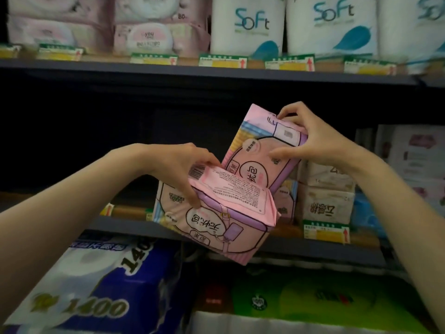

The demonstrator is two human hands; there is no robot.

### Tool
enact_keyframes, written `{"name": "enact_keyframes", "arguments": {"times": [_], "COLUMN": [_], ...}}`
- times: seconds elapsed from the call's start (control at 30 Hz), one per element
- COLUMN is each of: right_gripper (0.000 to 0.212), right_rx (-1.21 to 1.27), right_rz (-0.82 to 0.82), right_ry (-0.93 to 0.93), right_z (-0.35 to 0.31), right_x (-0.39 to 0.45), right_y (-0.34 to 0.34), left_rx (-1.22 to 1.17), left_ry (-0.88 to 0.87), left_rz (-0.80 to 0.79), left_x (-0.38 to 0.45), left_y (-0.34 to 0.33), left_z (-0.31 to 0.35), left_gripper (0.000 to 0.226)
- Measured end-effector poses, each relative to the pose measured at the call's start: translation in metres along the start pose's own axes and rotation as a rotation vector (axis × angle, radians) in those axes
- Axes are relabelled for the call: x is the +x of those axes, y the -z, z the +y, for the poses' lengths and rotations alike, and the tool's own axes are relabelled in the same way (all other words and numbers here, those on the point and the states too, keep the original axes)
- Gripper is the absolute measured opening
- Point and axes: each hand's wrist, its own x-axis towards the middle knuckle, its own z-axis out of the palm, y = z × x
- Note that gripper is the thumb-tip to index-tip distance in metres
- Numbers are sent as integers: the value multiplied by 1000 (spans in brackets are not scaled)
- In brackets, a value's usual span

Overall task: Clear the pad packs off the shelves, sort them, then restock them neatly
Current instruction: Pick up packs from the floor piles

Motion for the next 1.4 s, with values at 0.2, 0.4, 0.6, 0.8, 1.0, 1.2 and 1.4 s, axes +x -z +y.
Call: {"name": "enact_keyframes", "arguments": {"times": [0.2, 0.4, 0.6, 0.8, 1.0, 1.2, 1.4], "right_gripper": [68, 75, 79, 60, 34, 79, 82], "right_rx": [-29, -46, -592, -849, -397, -598, -723], "right_rz": [511, 706, 428, 277, 604, 60, 14], "right_ry": [140, -60, -273, -158, 47, -345, -269], "right_z": [6, 30, 51, 66, 80, 113, 124], "right_x": [-17, -3, 19, 28, 11, 4, 2], "right_y": [0, -43, -58, -41, 7, 36, 32], "left_rx": [-91, -81, -54, -191, -310, 277, 490], "left_ry": [26, 68, 149, 178, 43, 4, 128], "left_rz": [108, 262, 252, 312, 315, 439, 625], "left_x": [-16, -17, -5, 25, 67, 114, 141], "left_y": [2, 11, 17, 23, 29, 8, -65], "left_z": [-3, -1, -14, -14, 7, 40, 88], "left_gripper": [77, 86, 84, 94, 80, 65, 98]}}
